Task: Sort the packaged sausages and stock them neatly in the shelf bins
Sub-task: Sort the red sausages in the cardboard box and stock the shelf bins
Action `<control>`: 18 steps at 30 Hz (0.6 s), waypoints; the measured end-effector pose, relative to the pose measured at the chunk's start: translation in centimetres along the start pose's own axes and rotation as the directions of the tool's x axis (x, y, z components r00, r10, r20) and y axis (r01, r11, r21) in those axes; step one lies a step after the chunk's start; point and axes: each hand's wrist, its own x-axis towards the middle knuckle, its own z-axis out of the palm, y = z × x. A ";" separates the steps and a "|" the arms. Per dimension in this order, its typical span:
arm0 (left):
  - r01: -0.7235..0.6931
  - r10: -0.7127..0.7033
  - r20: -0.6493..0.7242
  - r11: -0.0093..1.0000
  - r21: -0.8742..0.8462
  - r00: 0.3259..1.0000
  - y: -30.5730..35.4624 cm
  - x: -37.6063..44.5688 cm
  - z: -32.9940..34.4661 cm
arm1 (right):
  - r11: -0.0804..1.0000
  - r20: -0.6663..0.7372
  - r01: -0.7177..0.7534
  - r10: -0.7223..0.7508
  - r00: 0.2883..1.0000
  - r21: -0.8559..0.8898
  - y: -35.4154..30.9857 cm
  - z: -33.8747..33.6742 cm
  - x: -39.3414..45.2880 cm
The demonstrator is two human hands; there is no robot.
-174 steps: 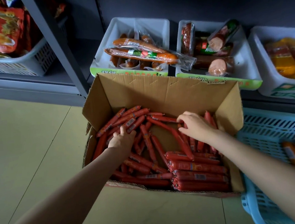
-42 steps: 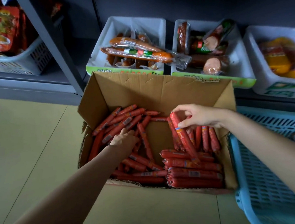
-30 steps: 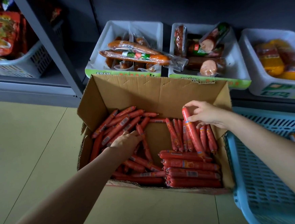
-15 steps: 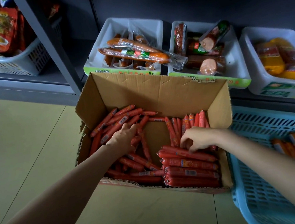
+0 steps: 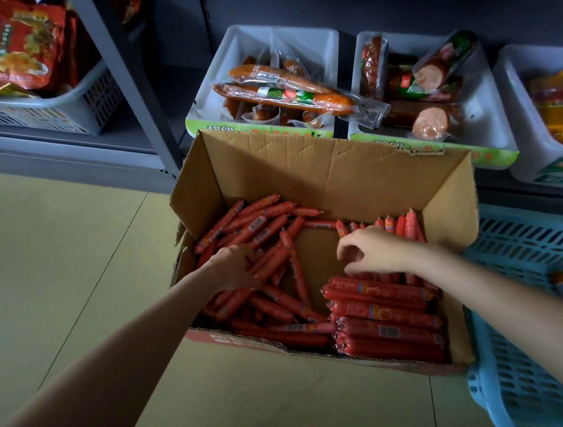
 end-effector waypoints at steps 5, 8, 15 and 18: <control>-0.035 0.038 0.011 0.987 -0.154 0.999 1.5 -0.3 0.5 | 0.826 -0.033 -0.093 0.133 0.991 0.556 -3.1 1.7 2.2; -0.054 0.037 -0.049 0.908 -0.415 0.998 2.8 0.0 0.3 | 0.637 -0.053 -0.095 0.209 0.976 0.765 -3.8 2.4 3.2; -0.207 0.162 -0.133 0.855 -0.476 0.978 6.5 -0.4 -0.4 | 0.228 0.050 -0.086 0.159 0.986 0.970 -3.0 -0.7 0.6; -0.222 0.185 -0.121 0.830 -0.511 0.975 8.4 -0.4 0.4 | 0.215 -0.005 -0.051 0.255 0.967 0.975 -2.6 -0.7 -0.4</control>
